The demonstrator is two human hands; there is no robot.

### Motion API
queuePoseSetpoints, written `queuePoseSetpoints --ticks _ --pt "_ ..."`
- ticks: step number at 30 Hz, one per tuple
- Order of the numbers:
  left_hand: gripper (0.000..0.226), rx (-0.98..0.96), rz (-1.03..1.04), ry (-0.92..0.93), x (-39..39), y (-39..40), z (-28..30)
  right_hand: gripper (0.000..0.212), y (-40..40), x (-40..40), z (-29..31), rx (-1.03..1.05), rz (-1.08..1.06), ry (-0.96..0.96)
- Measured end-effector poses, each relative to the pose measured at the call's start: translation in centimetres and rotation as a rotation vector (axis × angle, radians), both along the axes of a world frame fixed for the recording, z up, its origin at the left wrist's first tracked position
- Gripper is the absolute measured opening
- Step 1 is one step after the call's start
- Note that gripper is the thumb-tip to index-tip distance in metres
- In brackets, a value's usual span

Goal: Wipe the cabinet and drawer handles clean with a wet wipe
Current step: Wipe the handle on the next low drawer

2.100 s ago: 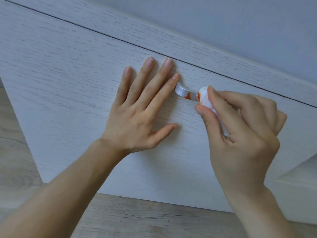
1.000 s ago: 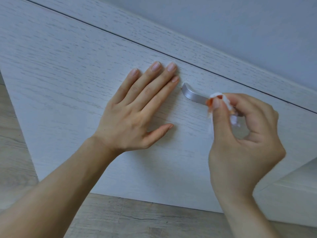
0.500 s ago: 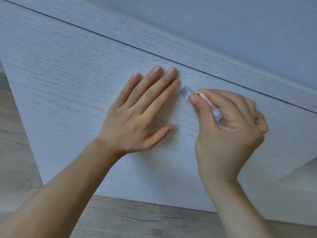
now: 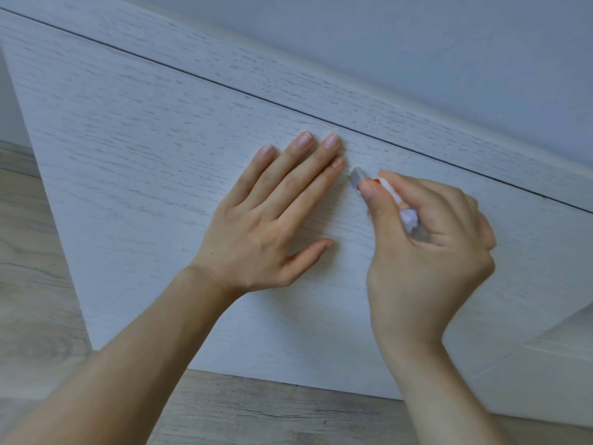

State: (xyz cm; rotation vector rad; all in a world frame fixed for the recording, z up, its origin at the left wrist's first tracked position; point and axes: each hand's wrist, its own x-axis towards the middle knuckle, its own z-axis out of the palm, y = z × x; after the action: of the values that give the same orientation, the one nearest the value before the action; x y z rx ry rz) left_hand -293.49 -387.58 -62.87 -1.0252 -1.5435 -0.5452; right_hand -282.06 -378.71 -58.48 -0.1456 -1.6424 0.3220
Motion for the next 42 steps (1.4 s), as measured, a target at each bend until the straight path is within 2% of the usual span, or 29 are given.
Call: queuePoseSetpoints --ticks 8,19,24,32,36,42 --pt "0.071 -0.01 -0.018 0.002 -0.1 -0.1 0.1 0.009 0.2 -0.1 0.0 -0.012 0.077 -0.004" --pt "0.068 0.024 0.0 0.016 -0.1 0.3 -0.1 0.009 -1.5 -0.8 0.2 -0.032 -0.015 -0.011" --pt "0.07 -0.009 -0.012 0.015 -0.3 -0.1 0.0 0.008 -1.3 -0.5 -0.2 -0.122 -0.009 0.059" --pt "0.068 -0.006 -0.008 -0.001 0.0 0.0 0.0 0.008 -1.1 -0.7 -0.3 -0.043 -0.069 0.04" --pt "0.068 -0.029 -0.011 -0.009 0.1 -0.3 0.1 0.005 -0.3 -0.2 -0.7 -0.112 0.006 0.121" --pt "0.069 -0.023 -0.004 -0.025 0.4 -0.2 0.1 0.014 1.6 1.2 -0.9 -0.367 0.154 0.196"
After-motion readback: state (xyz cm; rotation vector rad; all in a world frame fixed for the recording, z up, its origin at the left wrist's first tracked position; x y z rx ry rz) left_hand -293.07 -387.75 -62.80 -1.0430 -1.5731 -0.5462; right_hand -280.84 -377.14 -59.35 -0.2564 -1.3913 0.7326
